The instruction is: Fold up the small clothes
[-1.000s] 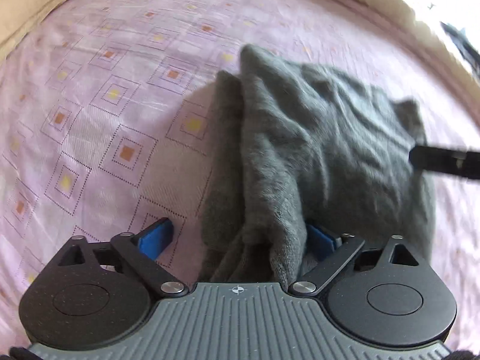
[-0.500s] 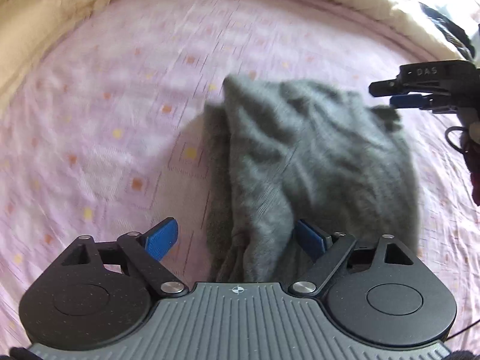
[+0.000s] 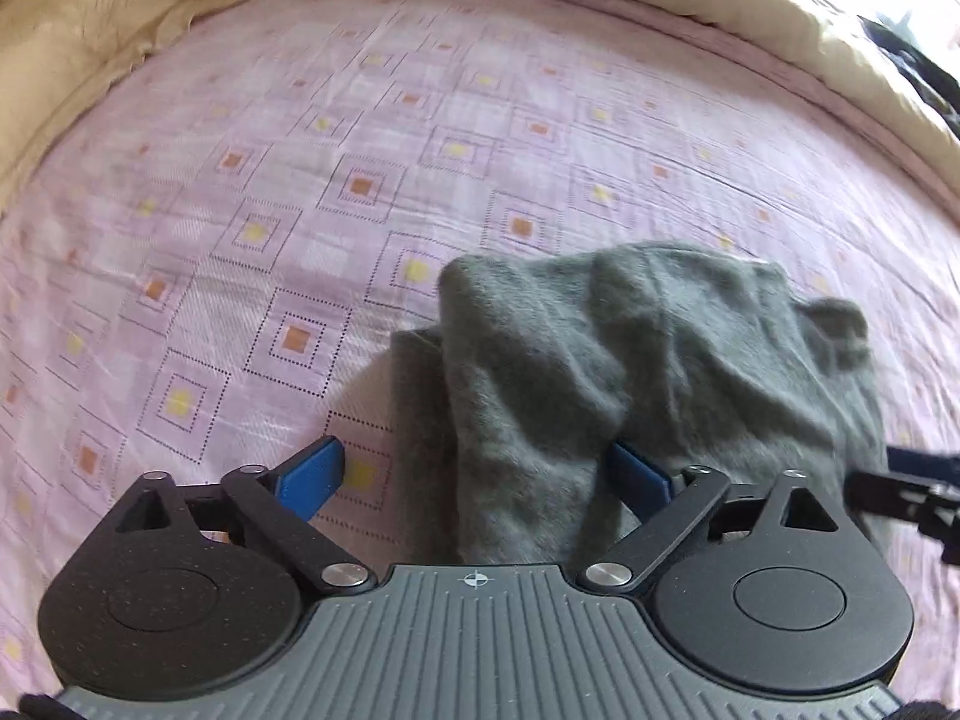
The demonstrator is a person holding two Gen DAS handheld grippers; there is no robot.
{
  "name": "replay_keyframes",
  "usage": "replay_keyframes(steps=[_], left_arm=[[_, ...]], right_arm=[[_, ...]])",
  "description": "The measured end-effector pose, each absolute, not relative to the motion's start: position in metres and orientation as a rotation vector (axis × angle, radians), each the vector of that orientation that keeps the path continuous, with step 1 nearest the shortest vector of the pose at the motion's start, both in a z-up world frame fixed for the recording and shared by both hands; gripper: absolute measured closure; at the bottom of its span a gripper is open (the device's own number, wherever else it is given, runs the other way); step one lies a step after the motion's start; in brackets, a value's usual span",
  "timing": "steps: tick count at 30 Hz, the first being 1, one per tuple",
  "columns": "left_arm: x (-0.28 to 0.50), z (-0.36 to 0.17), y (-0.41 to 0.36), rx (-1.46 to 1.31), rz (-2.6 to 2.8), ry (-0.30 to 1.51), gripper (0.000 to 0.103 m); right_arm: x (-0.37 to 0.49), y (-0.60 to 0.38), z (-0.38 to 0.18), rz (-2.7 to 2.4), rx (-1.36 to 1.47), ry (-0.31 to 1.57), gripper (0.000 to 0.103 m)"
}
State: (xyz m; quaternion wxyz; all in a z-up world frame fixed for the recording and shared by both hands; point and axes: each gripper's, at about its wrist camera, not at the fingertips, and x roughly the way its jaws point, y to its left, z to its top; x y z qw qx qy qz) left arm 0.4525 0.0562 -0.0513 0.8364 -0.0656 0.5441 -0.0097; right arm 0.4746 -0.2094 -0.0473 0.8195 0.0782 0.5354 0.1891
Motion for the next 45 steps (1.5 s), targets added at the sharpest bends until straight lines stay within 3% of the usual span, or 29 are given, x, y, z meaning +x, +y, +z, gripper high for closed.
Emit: replay_keyframes(steps=[2, 11, 17, 24, 32, 45], left_arm=[[0.462, -0.057, 0.063, -0.167, -0.026, 1.169, 0.000], [0.451, -0.023, 0.073, -0.246, -0.086, 1.123, 0.001], [0.402, -0.023, 0.069, -0.257, -0.245, 1.161, 0.000], [0.361, -0.037, 0.057, -0.164, -0.266, 1.150, 0.000], [0.376, -0.065, 0.061, -0.226, -0.298, 1.155, 0.000], [0.383, -0.068, 0.044, -0.152, -0.318, 1.060, 0.000]], right_arm=[[0.488, -0.213, -0.053, 0.359, 0.200, 1.140, 0.028], [0.476, -0.234, -0.021, 0.371, 0.322, 1.066, 0.025], [0.426, -0.226, -0.015, 0.458, 0.330, 1.048, 0.001], [0.399, -0.215, -0.036, 0.552, 0.365, 1.081, 0.000], [0.416, -0.223, -0.065, 0.639, 0.495, 1.009, 0.000], [0.413, -0.227, -0.092, 0.727, 0.622, 0.847, 0.000]])
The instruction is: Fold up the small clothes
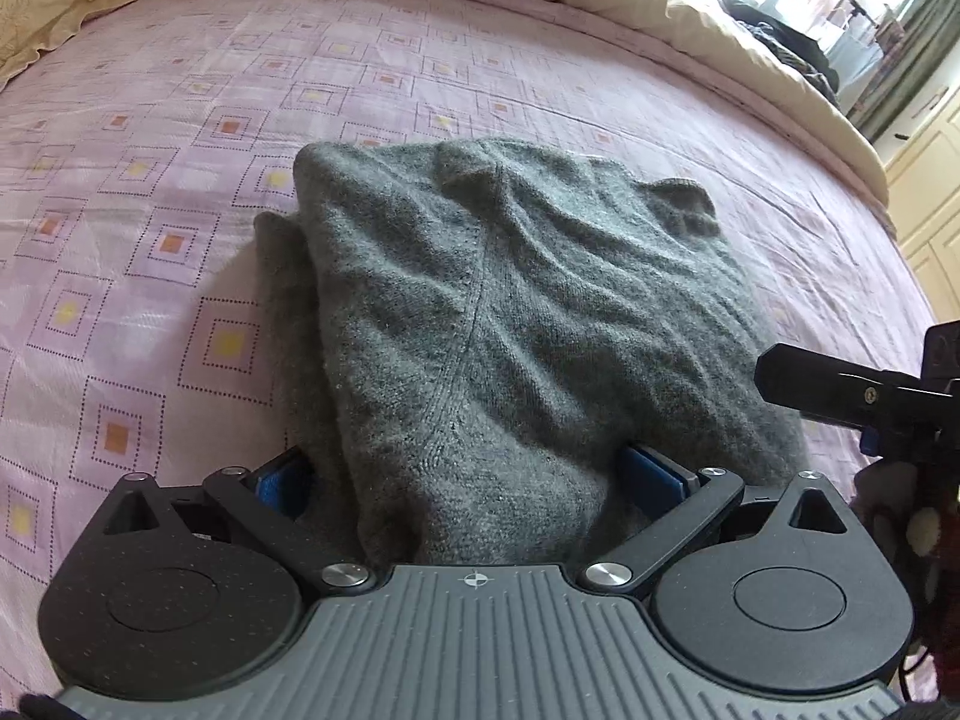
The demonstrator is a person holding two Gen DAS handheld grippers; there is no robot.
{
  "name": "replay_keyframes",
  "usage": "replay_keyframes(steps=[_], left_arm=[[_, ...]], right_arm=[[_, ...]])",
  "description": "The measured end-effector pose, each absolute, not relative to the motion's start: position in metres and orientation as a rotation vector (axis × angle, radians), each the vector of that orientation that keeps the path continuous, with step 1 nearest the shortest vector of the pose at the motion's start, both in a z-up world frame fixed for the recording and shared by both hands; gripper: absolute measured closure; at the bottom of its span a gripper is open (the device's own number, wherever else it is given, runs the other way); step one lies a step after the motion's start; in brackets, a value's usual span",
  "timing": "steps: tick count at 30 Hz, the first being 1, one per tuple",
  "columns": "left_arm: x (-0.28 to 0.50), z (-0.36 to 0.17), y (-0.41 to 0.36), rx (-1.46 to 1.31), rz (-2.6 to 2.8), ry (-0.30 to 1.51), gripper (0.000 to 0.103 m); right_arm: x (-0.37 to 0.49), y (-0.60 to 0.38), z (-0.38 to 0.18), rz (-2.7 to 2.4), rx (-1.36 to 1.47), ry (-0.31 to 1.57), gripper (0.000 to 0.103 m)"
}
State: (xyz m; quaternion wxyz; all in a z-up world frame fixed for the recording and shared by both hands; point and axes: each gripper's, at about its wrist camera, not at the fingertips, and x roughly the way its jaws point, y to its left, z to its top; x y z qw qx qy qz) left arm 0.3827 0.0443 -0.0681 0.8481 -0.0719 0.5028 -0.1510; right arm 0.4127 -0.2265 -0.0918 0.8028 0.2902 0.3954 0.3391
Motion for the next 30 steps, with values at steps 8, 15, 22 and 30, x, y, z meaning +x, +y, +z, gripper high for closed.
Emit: replay_keyframes(steps=[8, 15, 22, 30], left_arm=[[0.363, -0.072, 0.047, -0.158, -0.324, 0.940, 0.006], [0.351, -0.070, 0.058, -0.242, -0.320, 0.914, 0.038], [0.348, -0.068, 0.056, -0.308, -0.318, 0.940, 0.058], [0.326, -0.065, 0.047, -0.301, -0.335, 0.960, 0.063]], right_arm=[[0.389, -0.226, -0.092, 0.677, 0.580, 0.764, 0.000], [0.366, -0.226, -0.089, 0.609, 0.595, 0.813, 0.027], [0.350, -0.239, -0.095, 0.539, 0.685, 0.847, 0.053], [0.322, -0.250, -0.085, 0.522, 0.657, 0.889, 0.054]])
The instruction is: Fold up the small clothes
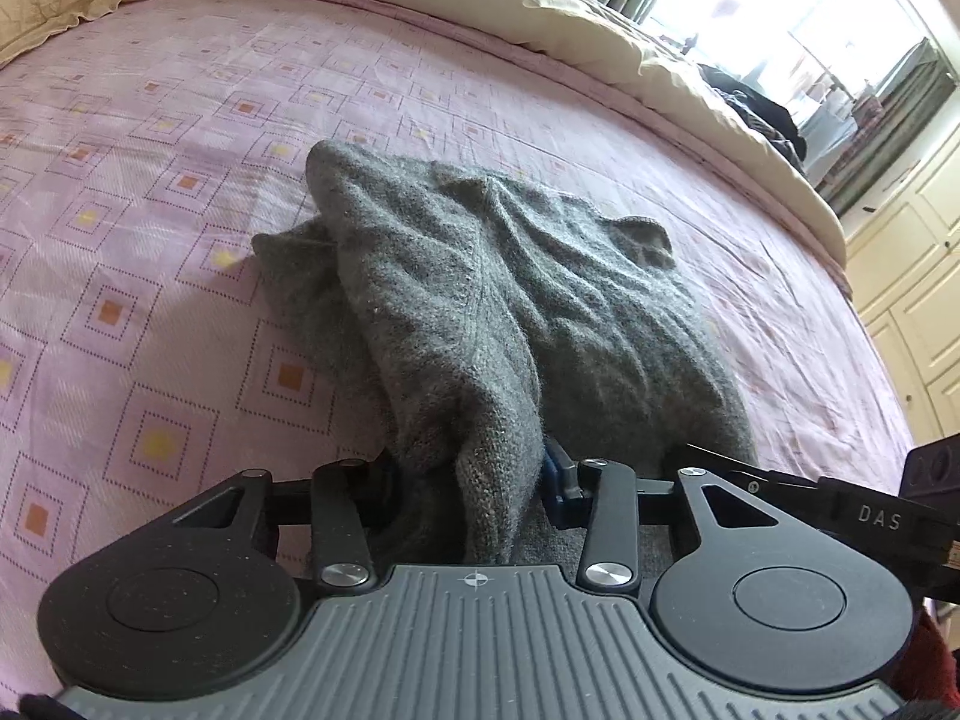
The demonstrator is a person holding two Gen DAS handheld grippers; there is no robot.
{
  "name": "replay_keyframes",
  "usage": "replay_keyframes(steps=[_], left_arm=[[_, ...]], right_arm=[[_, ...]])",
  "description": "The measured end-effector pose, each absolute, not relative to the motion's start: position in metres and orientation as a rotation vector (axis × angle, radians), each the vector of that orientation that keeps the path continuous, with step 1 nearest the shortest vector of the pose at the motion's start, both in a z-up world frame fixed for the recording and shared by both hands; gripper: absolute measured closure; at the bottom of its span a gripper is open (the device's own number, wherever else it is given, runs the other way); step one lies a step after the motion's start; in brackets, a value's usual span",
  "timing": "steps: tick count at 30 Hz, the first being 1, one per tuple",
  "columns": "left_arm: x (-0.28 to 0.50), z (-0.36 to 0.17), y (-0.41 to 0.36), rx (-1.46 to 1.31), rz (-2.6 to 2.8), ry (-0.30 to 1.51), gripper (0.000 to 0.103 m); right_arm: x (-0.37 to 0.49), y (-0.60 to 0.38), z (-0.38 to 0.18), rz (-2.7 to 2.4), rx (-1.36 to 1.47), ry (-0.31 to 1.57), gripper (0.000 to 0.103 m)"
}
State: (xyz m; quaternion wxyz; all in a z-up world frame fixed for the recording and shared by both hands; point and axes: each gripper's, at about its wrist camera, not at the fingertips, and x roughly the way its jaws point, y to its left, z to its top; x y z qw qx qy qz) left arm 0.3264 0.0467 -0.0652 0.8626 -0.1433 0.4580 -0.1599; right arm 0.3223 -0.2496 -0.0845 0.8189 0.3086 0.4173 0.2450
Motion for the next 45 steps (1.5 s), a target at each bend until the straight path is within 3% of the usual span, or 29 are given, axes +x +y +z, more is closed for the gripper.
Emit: replay_keyframes(steps=[13, 17, 20, 23, 29, 33, 36, 39, 45], left_arm=[[0.227, -0.064, 0.030, -0.286, -0.416, 0.995, 0.063], [0.193, -0.072, 0.035, -0.345, -0.447, 1.007, 0.062], [0.176, -0.076, 0.043, -0.356, -0.418, 0.978, 0.057], [0.159, -0.065, 0.050, -0.329, -0.339, 0.902, 0.052], [0.140, -0.030, 0.029, -0.127, -0.202, 0.715, 0.039], [0.150, -0.025, -0.009, 0.056, -0.141, 0.628, 0.025], [0.171, -0.051, -0.021, 0.140, -0.053, 0.700, 0.023], [0.177, -0.070, -0.008, 0.058, -0.029, 0.731, 0.008], [0.171, -0.059, -0.001, 0.058, -0.037, 0.748, 0.007]], right_arm=[[0.230, -0.265, -0.071, 0.529, 0.560, 0.977, 0.053], [0.197, -0.272, -0.072, 0.525, 0.547, 0.987, 0.048], [0.180, -0.276, -0.073, 0.477, 0.513, 0.970, 0.032], [0.159, -0.280, -0.059, 0.406, 0.463, 0.889, 0.029], [0.156, -0.252, -0.020, 0.309, 0.230, 0.673, 0.010], [0.182, -0.224, -0.028, 0.244, 0.118, 0.649, 0.010], [0.200, -0.214, -0.053, 0.201, 0.066, 0.734, 0.010], [0.203, -0.225, -0.076, 0.193, 0.144, 0.775, 0.002], [0.187, -0.240, -0.052, 0.192, 0.187, 0.711, 0.001]])
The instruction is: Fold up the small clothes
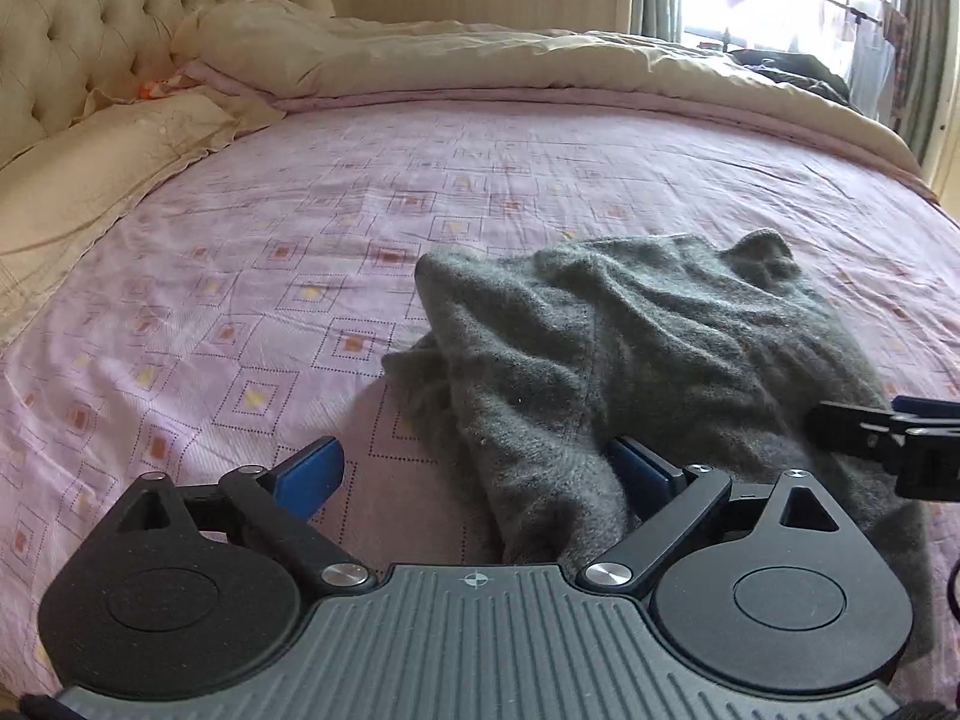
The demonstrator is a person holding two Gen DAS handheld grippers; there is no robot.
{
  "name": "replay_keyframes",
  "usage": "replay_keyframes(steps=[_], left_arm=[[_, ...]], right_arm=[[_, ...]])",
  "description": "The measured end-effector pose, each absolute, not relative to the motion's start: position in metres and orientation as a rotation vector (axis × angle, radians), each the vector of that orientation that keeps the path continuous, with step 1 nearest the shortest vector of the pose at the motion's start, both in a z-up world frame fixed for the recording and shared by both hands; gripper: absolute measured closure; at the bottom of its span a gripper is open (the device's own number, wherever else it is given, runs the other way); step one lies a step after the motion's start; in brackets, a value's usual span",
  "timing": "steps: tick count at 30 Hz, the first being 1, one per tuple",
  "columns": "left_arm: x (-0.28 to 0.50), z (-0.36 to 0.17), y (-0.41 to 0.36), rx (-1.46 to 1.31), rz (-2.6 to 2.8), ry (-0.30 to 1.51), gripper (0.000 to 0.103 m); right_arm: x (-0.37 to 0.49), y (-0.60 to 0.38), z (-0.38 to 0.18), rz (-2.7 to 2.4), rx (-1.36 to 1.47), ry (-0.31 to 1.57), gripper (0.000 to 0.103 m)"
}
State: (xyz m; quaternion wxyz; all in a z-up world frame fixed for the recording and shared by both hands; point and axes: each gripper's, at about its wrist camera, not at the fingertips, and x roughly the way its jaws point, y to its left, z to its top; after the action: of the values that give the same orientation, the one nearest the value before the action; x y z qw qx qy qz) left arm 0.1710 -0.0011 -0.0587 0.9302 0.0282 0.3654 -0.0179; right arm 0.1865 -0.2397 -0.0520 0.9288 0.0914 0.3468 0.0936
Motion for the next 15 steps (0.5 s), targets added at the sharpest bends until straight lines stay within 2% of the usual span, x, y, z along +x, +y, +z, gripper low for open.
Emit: replay_keyframes(steps=[5, 10, 15], left_arm=[[0.156, -0.035, -0.001, 0.028, -0.013, 0.731, 0.008], [0.131, -0.010, -0.008, 0.078, 0.063, 0.694, 0.008], [0.109, -0.005, -0.016, 0.134, 0.062, 0.679, 0.008]], right_arm=[[0.150, -0.243, -0.012, 0.191, 0.183, 0.583, 0.000], [0.125, -0.240, 0.004, 0.271, 0.237, 0.575, 0.000], [0.097, -0.222, 0.012, 0.212, 0.168, 0.548, 0.001]])
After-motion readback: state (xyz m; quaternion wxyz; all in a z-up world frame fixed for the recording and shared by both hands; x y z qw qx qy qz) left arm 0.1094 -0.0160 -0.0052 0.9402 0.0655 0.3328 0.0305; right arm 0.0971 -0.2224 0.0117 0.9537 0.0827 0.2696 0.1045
